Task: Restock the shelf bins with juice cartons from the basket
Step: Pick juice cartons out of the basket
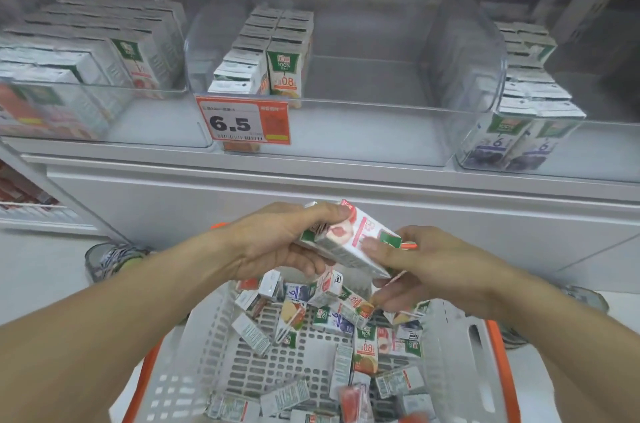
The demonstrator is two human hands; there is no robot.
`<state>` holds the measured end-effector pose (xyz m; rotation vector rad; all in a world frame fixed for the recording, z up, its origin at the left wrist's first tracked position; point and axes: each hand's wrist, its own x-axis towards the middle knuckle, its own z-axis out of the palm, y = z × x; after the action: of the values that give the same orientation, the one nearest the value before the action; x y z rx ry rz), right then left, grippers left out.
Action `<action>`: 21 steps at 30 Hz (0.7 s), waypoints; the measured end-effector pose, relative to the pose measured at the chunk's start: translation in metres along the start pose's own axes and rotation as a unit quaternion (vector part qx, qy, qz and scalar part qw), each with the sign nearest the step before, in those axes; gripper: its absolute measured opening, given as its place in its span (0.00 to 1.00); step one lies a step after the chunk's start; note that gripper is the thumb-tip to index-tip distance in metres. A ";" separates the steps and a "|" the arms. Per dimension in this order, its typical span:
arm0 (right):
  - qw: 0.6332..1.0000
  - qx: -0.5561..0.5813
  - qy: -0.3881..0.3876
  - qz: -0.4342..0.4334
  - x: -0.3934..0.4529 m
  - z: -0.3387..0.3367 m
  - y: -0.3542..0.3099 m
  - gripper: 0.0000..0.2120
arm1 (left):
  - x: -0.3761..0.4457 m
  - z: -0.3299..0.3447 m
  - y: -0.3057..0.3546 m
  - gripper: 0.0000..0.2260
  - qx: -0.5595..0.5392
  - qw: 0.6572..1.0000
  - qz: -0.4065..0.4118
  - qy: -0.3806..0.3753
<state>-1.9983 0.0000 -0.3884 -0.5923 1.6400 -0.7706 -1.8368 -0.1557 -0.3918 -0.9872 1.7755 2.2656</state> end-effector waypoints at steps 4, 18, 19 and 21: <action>0.994 0.094 0.027 -0.042 -0.001 -0.005 0.009 0.32 | -0.002 -0.003 0.004 0.17 -0.007 0.999 -0.006 -0.051; 0.938 -0.033 0.087 -0.333 -0.012 -0.021 -0.016 0.37 | -0.011 -0.015 0.011 0.20 0.063 0.998 -0.018 -0.014; 0.938 -0.038 0.081 -0.333 -0.010 -0.016 -0.016 0.37 | -0.011 -0.010 0.010 0.18 0.063 0.998 -0.010 -0.021; 0.940 -0.045 0.074 -0.330 -0.006 -0.008 -0.017 0.37 | -0.011 0.002 0.008 0.16 0.062 0.998 0.006 -0.022</action>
<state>-2.0056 -0.0053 -0.3709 -1.2086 1.6221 -1.2513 -1.8325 -0.1535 -0.3794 -0.8996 1.8820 2.1355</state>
